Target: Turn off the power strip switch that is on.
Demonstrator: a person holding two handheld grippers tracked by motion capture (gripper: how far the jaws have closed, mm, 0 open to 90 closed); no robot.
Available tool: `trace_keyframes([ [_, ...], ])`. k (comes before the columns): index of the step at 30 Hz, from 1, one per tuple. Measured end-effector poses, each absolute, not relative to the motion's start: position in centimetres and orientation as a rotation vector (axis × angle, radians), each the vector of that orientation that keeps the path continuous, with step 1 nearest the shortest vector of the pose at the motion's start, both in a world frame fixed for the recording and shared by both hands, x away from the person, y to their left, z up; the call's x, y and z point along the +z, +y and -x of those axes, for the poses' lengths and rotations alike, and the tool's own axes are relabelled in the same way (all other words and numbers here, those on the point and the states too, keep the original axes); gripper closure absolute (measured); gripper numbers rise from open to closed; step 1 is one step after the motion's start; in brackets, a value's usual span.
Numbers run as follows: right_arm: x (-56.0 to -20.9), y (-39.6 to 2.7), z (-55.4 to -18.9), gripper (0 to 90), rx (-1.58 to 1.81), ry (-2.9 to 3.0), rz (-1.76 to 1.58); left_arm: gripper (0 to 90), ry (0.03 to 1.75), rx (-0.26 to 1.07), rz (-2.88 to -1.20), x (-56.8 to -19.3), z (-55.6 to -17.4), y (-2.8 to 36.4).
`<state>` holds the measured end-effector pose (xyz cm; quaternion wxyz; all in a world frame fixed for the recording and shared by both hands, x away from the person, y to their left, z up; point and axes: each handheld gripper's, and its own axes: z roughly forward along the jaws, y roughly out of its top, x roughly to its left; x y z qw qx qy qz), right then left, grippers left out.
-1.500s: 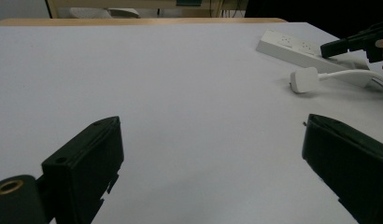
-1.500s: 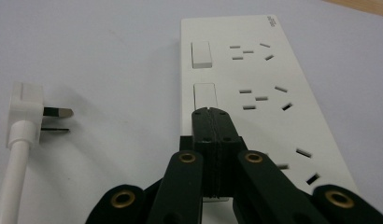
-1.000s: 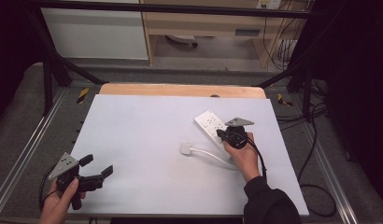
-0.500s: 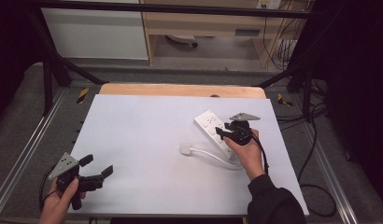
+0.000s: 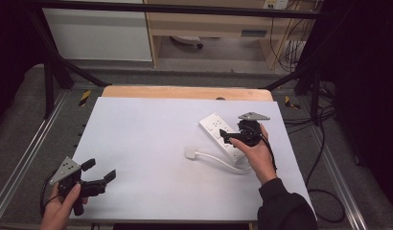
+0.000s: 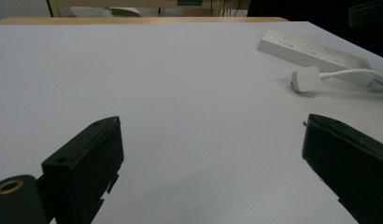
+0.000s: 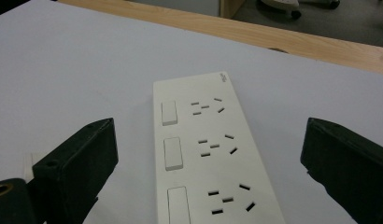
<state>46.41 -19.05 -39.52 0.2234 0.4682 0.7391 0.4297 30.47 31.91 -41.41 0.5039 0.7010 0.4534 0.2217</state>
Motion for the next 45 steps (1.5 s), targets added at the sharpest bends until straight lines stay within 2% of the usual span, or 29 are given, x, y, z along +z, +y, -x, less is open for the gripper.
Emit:
trace_keyframes([
  [25,-36.3,-22.4,-44.0,3.3,1.288,1.931,-1.241,5.3,1.102,0.537,-1.69,-41.5,-30.5,31.9],
  [45,-36.1,-26.1,-40.1,2.7,1.285,1.802,-1.211,5.3,1.105,0.54,-1.691,-41.5,-30.4,31.9],
])
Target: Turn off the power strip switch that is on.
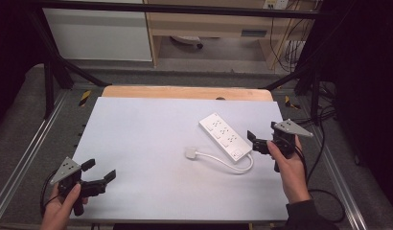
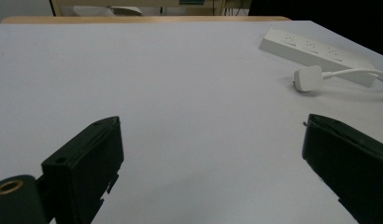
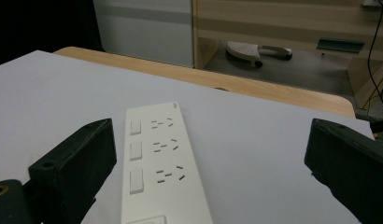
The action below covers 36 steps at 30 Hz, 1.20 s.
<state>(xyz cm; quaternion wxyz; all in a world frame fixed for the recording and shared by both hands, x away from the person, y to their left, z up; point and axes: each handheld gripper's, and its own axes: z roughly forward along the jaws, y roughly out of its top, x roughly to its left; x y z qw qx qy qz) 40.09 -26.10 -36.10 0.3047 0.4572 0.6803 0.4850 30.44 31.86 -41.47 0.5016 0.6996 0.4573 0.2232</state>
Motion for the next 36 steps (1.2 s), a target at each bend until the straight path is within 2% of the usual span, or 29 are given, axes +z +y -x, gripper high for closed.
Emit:
trace_keyframes([
  [18,-38.0,-28.2,-37.1,2.8,1.295,1.772,-1.212,5.3,1.102,0.542,-1.692,-41.5,-30.4,31.9],
  [36,-42.3,-27.4,-36.1,3.0,1.228,1.9,-1.246,5.3,1.1,0.542,-1.696,-41.5,-30.4,31.8],
])
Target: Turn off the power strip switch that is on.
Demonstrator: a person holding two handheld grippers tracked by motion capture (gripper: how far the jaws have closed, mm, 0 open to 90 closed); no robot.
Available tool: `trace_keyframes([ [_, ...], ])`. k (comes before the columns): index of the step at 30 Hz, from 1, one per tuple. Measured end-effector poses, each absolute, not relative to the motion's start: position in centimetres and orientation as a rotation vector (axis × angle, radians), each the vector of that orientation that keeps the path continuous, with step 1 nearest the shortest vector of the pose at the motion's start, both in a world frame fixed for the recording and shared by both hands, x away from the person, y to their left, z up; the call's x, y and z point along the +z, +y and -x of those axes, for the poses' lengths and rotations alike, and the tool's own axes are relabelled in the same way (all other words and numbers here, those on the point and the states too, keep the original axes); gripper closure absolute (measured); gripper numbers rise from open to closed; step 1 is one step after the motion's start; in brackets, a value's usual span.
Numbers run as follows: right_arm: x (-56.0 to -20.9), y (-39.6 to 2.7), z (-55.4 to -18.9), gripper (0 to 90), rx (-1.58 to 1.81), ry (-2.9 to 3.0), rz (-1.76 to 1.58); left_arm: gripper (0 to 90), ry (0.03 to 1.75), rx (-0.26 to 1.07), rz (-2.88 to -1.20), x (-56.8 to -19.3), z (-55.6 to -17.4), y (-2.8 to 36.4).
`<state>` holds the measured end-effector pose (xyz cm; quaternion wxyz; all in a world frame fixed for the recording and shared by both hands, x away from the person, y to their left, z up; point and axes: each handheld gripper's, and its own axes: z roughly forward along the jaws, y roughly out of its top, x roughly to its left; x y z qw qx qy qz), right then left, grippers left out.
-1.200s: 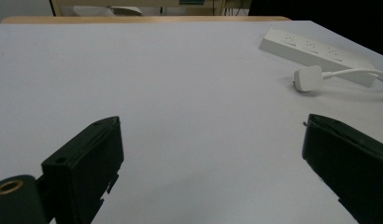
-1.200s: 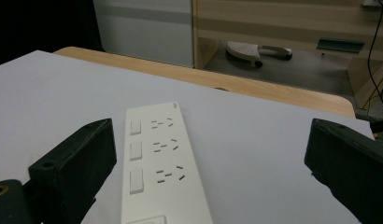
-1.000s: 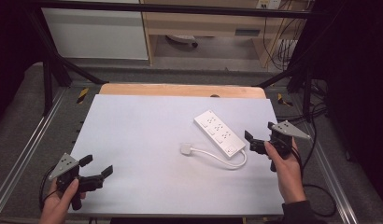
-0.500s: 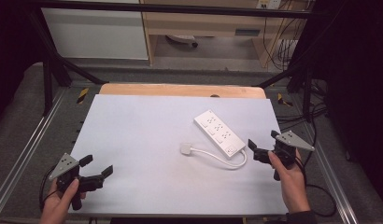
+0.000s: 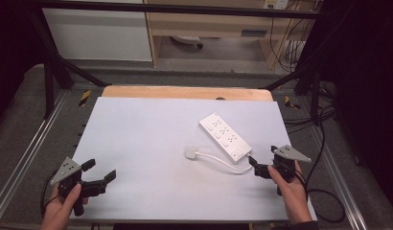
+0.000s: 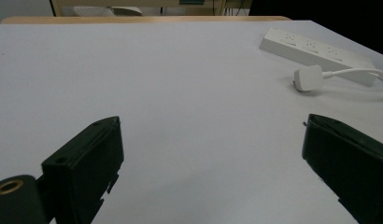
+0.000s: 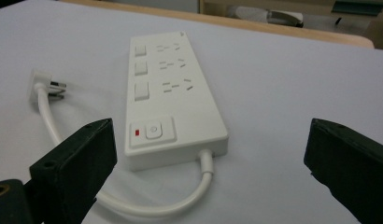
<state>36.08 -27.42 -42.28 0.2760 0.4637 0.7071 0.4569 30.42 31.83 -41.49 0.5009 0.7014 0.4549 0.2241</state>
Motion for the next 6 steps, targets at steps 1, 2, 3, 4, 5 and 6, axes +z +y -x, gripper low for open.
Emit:
trace_keyframes([
  [1,-42.5,-27.3,-36.0,3.0,1.223,1.913,-1.256,5.4,1.1,0.542,-1.694,-41.5,-30.4,31.8],
  [2,-42.7,-27.3,-36.0,3.0,1.213,1.932,-1.255,5.3,1.099,0.542,-1.695,-41.5,-30.4,31.8],
  [3,-42.9,-27.2,-36.0,3.1,1.196,1.956,-1.259,5.3,1.099,0.542,-1.695,-41.5,-30.4,31.8],
  [4,-43.2,-27.1,-36.0,3.1,1.177,1.983,-1.262,5.3,1.099,0.542,-1.695,-41.5,-30.4,31.8],
  [5,-43.5,-27.1,-35.9,3.4,1.158,2.009,-1.272,5.3,1.099,0.542,-1.695,-41.5,-30.4,31.8],
  [6,-43.7,-27.1,-35.9,3.4,1.129,2.026,-1.282,5.3,1.098,0.542,-1.695,-41.5,-30.4,31.8],
])
